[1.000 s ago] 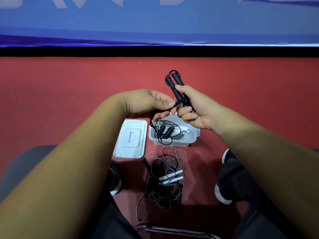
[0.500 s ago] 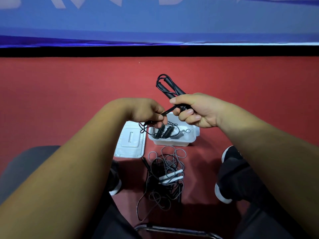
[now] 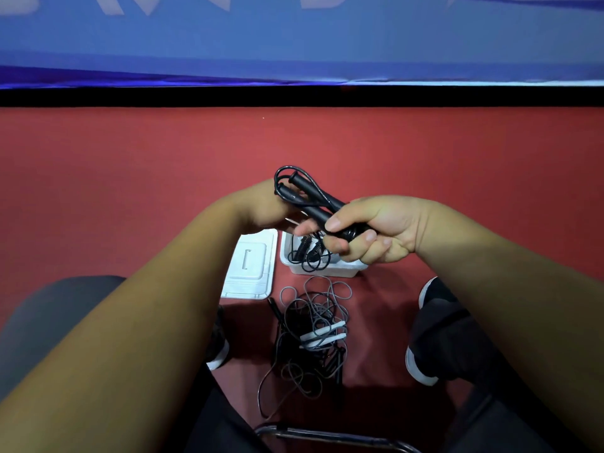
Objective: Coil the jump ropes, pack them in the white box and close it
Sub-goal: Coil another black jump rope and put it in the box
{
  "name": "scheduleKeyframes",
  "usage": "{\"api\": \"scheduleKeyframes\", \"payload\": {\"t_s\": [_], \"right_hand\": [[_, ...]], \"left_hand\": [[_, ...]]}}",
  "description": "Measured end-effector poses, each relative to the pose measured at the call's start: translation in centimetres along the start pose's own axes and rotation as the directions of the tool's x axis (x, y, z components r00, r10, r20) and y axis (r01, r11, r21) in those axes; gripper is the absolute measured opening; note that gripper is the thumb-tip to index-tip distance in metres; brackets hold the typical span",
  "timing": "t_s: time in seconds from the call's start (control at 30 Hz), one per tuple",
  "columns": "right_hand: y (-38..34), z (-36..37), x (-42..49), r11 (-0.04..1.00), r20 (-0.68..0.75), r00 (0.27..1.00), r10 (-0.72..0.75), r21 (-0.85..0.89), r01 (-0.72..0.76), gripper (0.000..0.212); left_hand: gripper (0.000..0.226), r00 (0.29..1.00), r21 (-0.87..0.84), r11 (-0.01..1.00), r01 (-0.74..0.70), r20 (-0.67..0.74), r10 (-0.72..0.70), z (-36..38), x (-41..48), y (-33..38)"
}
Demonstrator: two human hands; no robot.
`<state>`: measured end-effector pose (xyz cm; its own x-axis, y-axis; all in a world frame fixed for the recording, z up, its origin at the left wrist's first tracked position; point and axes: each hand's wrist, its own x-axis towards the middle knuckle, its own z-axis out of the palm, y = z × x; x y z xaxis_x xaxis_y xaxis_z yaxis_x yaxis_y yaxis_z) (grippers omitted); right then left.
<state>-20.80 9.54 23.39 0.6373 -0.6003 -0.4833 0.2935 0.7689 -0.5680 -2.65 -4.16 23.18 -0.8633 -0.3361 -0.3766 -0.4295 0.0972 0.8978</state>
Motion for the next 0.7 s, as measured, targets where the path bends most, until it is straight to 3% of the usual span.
{"api": "scheduleKeyframes", "payload": {"t_s": [0.13,0.2,0.33,0.43,0.57,0.7], "right_hand": [[0.2,0.4,0.1,0.987,0.04,0.993,0.11,-0.12,-0.105,0.042],[0.1,0.6,0.0,0.982,0.049,0.987,0.152,-0.119,-0.145,0.047],[0.4,0.6,0.2,0.944,-0.086,0.974,0.208,-0.241,-0.223,0.034],[0.6,0.4,0.6,0.905,-0.209,0.952,0.226,-0.317,-0.284,0.009],[0.8,-0.7,1.4,0.895,-0.369,0.908,0.198,-0.309,-0.321,0.008],[0.7,-1.3,1.8,0.892,-0.443,0.883,0.154,-0.322,-0.317,0.004]], "left_hand": [[0.034,0.994,-0.119,0.987,-0.111,0.008,0.113,-1.1,-0.1,-0.3],[0.03,0.995,-0.183,0.978,-0.097,-0.007,0.097,-1.3,-0.1,-0.1],[0.018,0.996,-0.276,0.958,-0.084,-0.039,0.076,-1.2,0.3,0.4],[0.017,0.993,-0.204,0.972,-0.116,-0.053,0.108,-1.2,0.1,0.9],[0.021,0.986,-0.089,0.985,-0.15,-0.089,0.142,-1.4,-0.4,2.0],[0.018,0.984,0.022,0.991,-0.129,-0.125,0.131,-1.5,-0.5,2.5]]}}
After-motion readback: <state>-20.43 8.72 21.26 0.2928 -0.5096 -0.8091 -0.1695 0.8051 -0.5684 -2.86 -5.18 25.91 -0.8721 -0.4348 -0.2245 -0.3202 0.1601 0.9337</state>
